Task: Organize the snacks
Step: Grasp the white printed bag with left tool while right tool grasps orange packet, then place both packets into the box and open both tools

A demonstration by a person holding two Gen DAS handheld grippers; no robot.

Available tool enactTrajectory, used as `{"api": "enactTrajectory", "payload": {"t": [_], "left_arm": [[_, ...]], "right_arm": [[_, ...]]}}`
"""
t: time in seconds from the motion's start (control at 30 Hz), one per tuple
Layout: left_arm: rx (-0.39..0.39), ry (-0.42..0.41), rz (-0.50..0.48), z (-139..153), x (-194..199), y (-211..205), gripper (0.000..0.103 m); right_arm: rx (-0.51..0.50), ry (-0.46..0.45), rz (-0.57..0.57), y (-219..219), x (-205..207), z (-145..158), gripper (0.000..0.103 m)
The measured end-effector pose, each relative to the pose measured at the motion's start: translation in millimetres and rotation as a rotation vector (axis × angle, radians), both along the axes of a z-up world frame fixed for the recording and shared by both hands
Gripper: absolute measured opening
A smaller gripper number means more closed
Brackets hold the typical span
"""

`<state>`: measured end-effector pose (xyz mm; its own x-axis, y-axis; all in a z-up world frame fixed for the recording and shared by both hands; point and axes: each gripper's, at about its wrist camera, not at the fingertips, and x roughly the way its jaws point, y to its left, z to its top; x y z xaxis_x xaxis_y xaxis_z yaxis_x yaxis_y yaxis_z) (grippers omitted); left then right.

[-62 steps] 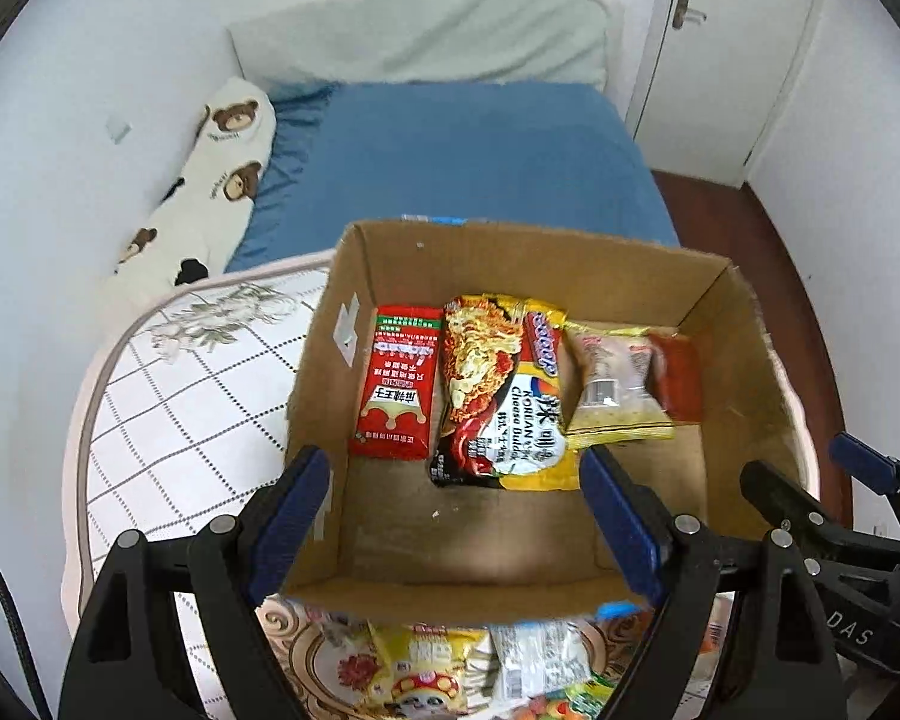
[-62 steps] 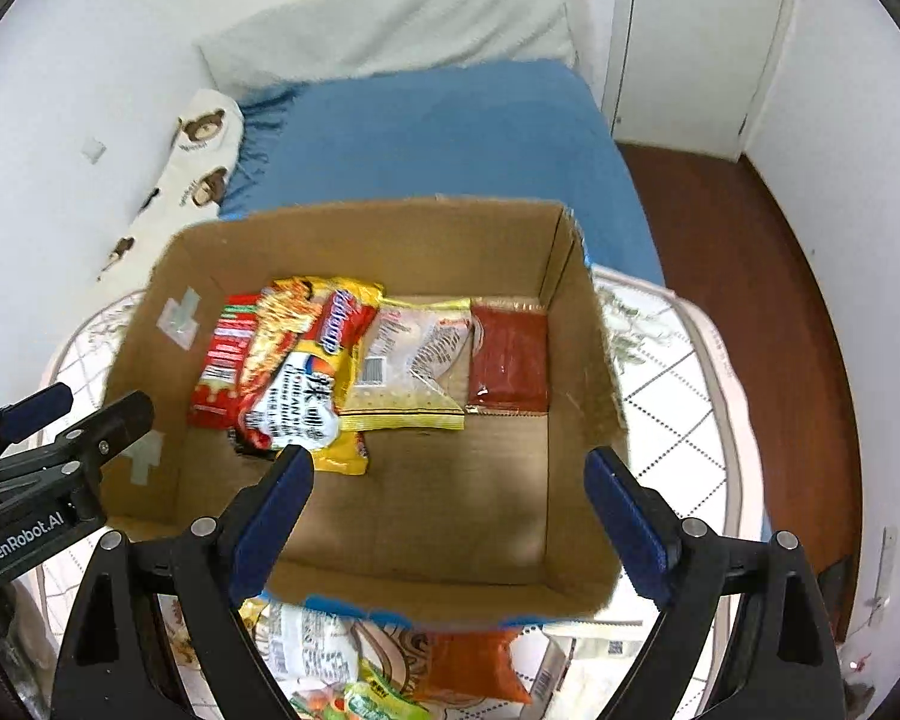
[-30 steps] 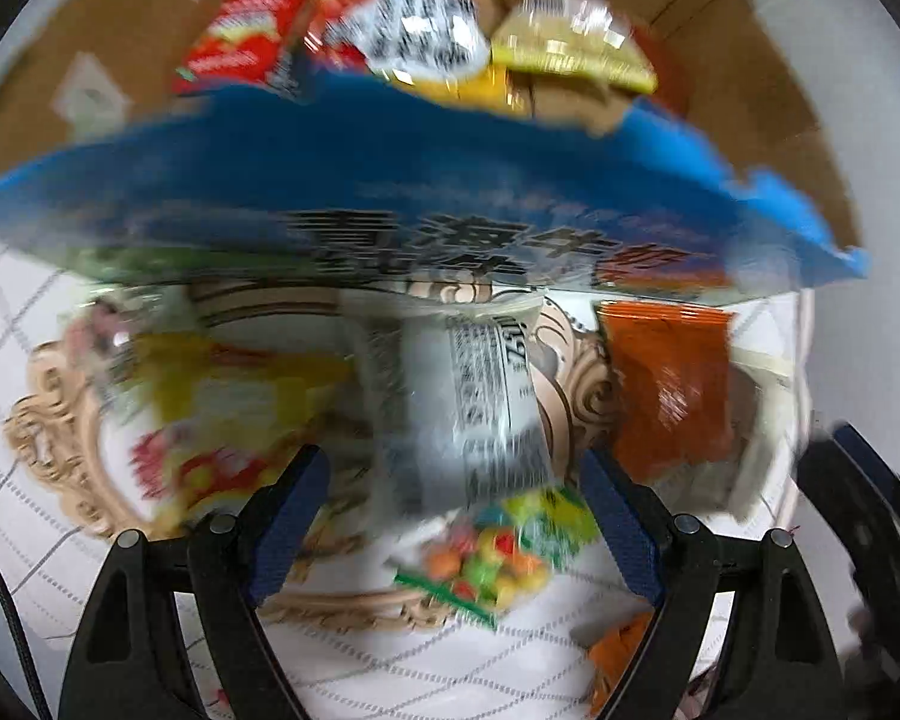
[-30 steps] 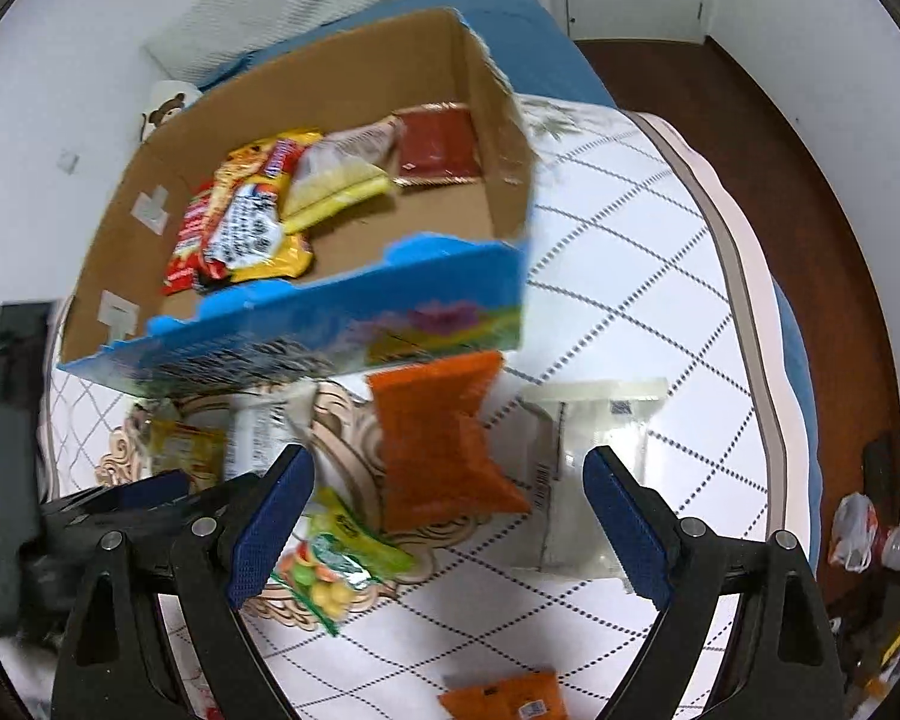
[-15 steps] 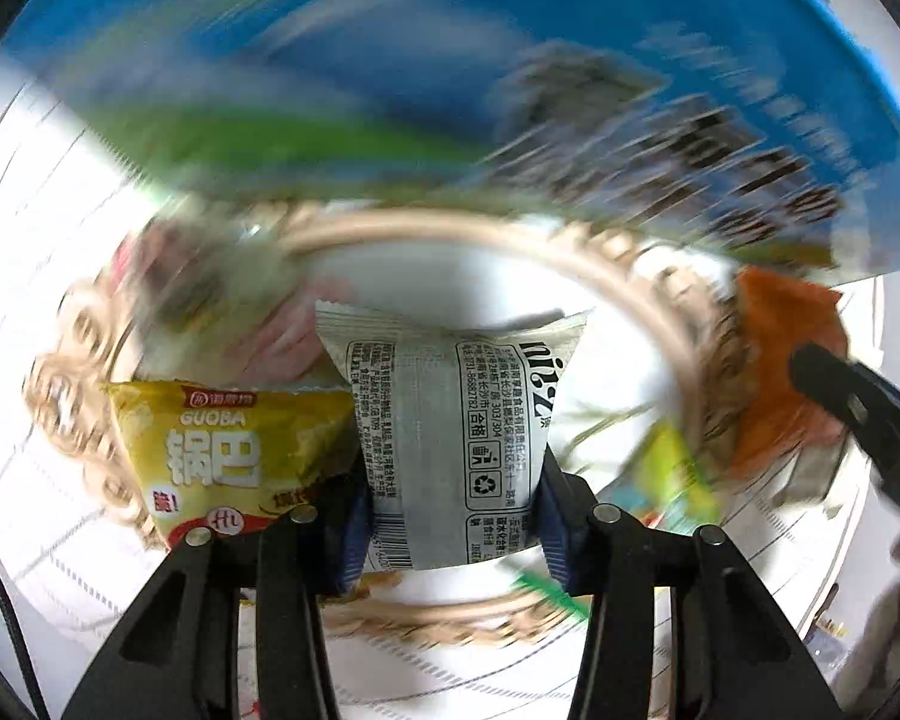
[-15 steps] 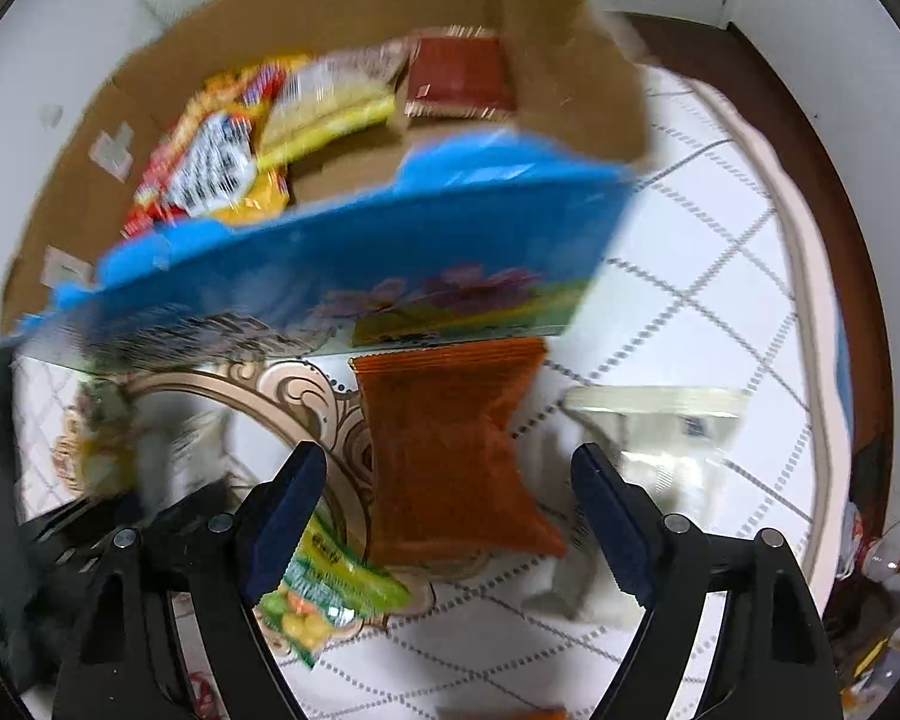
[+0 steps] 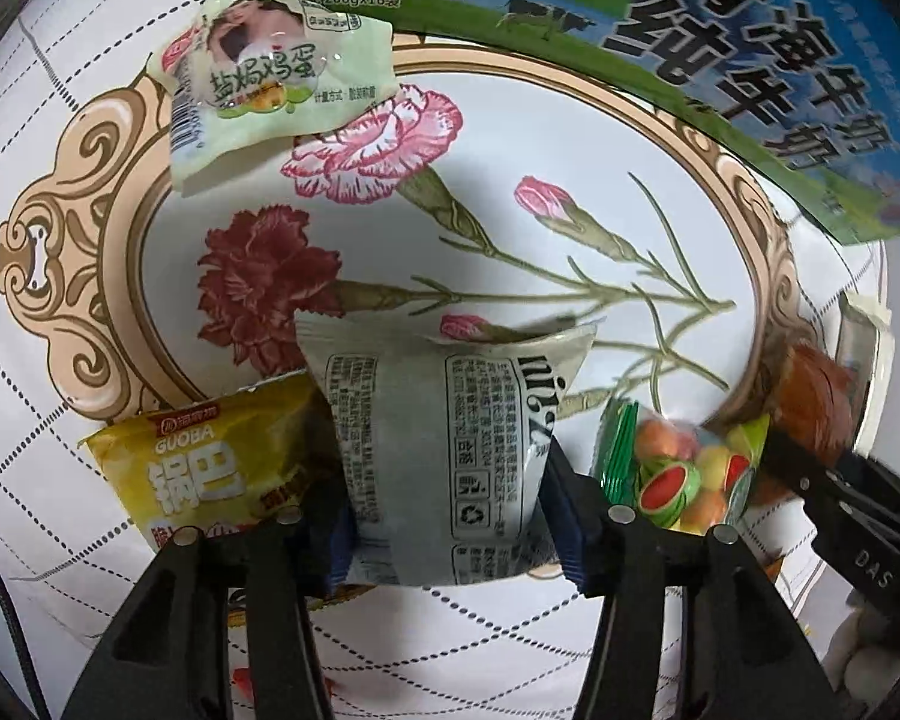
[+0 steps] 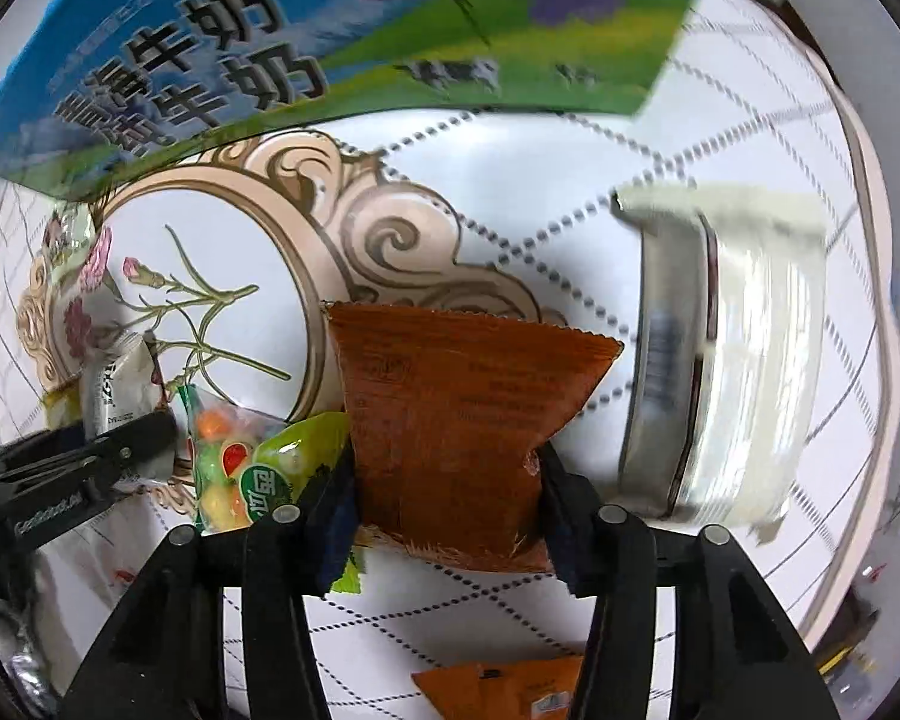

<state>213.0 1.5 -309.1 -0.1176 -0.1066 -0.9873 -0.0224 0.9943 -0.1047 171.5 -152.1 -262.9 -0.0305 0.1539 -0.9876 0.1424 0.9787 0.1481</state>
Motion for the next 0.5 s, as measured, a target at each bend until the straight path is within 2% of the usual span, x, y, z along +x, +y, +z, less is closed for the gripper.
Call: {"api": "enactTrajectory", "payload": {"t": [0.1, 0.17, 0.23, 0.3, 0.37, 0.43, 0.5], "left_arm": [[0.009, -0.024, 0.005, 6, 14, -6, 0.052], [0.02, -0.045, 0.002, 13, 17, -4, 0.046], [0.029, -0.062, -0.006, 22, 34, -4, 0.043], [0.035, -0.085, -0.022, 34, 34, -9, 0.042], [0.031, -0.111, -0.036, 48, 35, -14, 0.041], [-0.004, -0.142, -0.048, 71, 26, -18, 0.041], [-0.048, -0.171, -0.056, 98, 32, -27, 0.041]], "right_arm": [[0.028, -0.006, -0.06, -8, -2, -3, 0.059], [0.027, -0.02, -0.081, -11, -3, -3, 0.058], [0.004, -0.039, -0.077, -10, -4, -1, 0.054], [-0.012, -0.056, -0.063, -10, -7, 4, 0.051], [-0.002, -0.069, -0.058, -5, -10, 13, 0.05], [0.027, -0.093, -0.059, -4, -11, 27, 0.05], [0.065, -0.137, -0.056, 0, -7, 53, 0.05]]}}
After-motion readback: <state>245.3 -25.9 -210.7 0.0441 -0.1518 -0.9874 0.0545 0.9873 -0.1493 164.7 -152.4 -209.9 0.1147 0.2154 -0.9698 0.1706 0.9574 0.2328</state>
